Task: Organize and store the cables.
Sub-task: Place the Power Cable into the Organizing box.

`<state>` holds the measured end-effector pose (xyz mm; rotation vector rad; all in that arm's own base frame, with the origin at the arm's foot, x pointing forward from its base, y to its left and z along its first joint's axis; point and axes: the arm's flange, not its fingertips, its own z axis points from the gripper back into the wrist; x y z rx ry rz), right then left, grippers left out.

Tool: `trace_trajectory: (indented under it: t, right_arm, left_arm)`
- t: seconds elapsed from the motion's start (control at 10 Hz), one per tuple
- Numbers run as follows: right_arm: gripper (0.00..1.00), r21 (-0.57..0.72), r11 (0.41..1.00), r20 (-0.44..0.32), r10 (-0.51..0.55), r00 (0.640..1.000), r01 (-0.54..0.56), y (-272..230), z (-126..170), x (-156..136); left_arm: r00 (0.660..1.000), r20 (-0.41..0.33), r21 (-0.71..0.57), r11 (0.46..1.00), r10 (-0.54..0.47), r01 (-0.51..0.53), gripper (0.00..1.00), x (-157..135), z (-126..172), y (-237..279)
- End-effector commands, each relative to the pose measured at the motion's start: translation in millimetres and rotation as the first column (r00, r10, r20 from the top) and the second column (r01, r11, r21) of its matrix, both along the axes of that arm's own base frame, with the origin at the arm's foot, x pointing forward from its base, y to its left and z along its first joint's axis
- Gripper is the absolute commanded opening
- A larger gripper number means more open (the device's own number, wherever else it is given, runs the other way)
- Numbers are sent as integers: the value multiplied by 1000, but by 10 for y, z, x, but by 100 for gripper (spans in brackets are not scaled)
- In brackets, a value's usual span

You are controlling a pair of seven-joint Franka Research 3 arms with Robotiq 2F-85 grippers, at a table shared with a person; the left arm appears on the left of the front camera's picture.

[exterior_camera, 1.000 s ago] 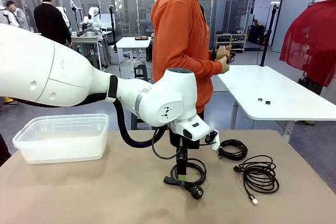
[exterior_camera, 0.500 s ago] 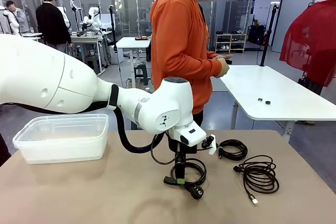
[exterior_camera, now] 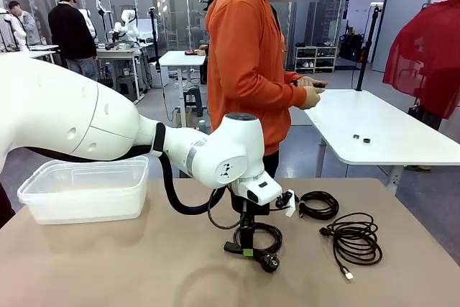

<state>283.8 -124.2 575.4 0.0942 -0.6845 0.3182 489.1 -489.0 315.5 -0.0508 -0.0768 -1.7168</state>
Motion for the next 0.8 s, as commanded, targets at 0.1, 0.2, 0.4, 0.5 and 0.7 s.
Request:
trace_trajectory:
  t: [0.1, 0.2, 0.4, 0.5, 0.7]
  right_arm:
    - [100, 3, 1000, 1, -1, 1000, 1, -12, -10, -8]
    - [100, 3, 1000, 1, -1, 1000, 1, -12, -10, -8]
    - [100, 3, 1000, 1, -1, 1000, 1, -12, -10, -8]
    - [100, 3, 1000, 1, -1, 1000, 1, -12, -10, -8]
    - [100, 3, 1000, 1, -1, 1000, 1, -12, -10, -8]
  left_arm:
    - [998, -54, 3, 999, -35, 35, 100, 12, -6, -38]
    - [997, -66, 0, 999, -34, 35, 100, -2, -12, -25]
    - [996, -84, -5, 999, -43, 43, 100, -29, -4, -12]
    - [995, -87, 0, 999, -41, 41, 100, -28, -9, -8]
    - [996, -87, 5, 999, -37, 38, 100, -27, -25, -7]
